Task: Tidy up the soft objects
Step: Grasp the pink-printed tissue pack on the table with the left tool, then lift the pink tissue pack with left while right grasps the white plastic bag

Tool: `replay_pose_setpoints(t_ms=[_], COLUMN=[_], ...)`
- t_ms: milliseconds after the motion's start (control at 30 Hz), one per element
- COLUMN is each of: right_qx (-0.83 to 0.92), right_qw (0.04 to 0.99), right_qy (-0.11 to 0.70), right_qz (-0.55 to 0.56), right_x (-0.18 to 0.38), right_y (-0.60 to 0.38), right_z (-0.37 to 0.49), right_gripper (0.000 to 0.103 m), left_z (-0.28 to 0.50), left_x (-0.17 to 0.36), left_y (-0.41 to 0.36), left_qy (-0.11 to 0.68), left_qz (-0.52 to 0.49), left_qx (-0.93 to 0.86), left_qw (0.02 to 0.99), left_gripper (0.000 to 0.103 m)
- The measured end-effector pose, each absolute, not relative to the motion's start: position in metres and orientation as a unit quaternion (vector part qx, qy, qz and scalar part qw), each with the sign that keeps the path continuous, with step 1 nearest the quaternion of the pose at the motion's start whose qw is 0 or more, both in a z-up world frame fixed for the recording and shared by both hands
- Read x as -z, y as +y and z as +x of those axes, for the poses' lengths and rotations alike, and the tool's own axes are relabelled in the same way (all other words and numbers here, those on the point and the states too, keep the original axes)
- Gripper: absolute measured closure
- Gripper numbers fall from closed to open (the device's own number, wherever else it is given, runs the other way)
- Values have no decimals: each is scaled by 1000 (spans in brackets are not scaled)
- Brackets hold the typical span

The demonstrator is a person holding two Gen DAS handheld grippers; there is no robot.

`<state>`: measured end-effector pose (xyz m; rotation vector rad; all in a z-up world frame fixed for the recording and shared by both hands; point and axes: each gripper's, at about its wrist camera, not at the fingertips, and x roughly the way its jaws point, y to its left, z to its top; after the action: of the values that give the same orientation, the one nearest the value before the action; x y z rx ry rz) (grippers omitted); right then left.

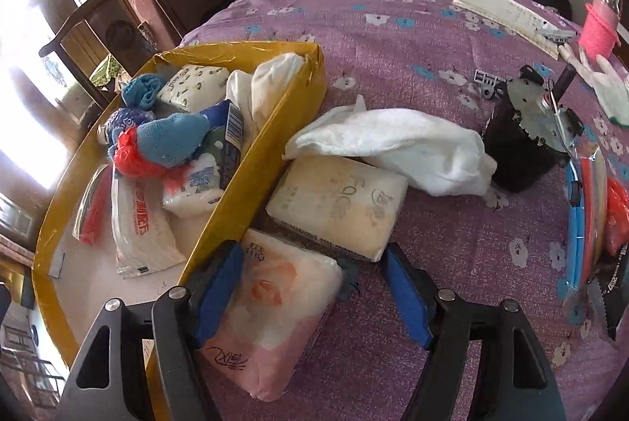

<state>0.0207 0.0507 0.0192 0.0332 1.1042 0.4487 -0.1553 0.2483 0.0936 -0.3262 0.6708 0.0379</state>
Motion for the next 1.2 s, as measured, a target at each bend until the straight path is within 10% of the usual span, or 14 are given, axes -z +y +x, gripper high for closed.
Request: replay_pose_setpoints(t_ms=[1100,1200], right_qx=[-101,-88], right_qw=[868,872], right_qy=[463,457], right_qz=[146,153], right_x=[-34,-35], right_y=[-216,-226], right_z=[-71,-67], right_gripper=[24,24], left_z=[-76,-79], left_x=[-5,-7], left_y=[53,57], left_qy=[466,450], left_qz=[14,-3], left_qx=[128,147], left_qw=[875,881], left_gripper=[25,48])
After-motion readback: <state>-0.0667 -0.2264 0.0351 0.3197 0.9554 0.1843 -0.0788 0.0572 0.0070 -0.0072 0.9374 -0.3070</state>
